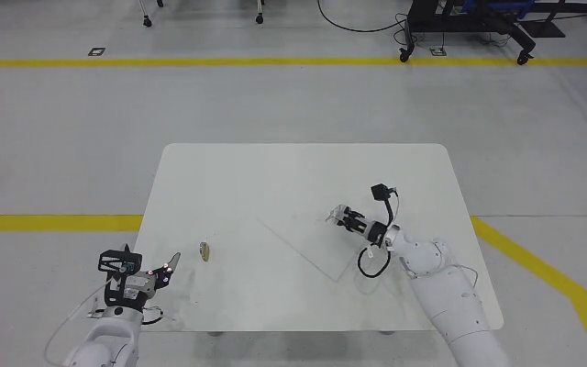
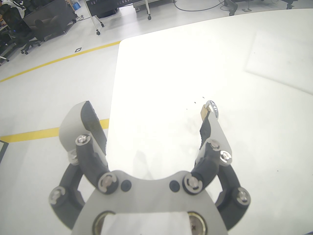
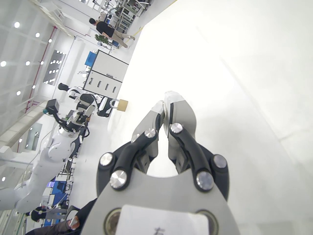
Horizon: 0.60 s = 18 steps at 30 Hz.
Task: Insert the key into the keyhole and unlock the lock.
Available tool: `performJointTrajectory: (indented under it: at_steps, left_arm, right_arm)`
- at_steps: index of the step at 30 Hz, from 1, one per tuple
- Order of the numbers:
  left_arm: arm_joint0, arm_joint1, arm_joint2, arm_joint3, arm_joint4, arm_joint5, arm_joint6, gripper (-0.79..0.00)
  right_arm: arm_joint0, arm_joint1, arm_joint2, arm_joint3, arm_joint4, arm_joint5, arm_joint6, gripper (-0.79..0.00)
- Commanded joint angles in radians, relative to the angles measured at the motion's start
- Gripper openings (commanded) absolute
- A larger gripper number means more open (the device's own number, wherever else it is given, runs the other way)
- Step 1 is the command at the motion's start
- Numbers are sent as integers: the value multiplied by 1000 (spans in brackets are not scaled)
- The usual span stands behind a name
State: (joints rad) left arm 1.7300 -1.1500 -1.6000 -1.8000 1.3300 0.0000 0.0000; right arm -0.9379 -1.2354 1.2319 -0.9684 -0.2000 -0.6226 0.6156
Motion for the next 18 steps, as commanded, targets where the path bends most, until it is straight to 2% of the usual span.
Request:
performJointTrajectory:
  at_steps: [1, 5, 8, 18]
  left_arm:
    - [0, 0, 0, 0, 0, 0, 0, 0]
    - [0, 0, 0, 0, 0, 0, 0, 0]
    - [0, 0, 0, 0, 0, 0, 0, 0]
    - [0, 0, 0, 0, 0, 0, 0, 0]
  right_arm:
    - [-22, 3, 15, 1, 105, -70, 39, -785]
    - [-34, 8, 24, 18, 279, -132, 166, -785]
    - [-25, 14, 29, 27, 315, -143, 229, -785]
    - [-25, 14, 29, 27, 315, -143, 229, -785]
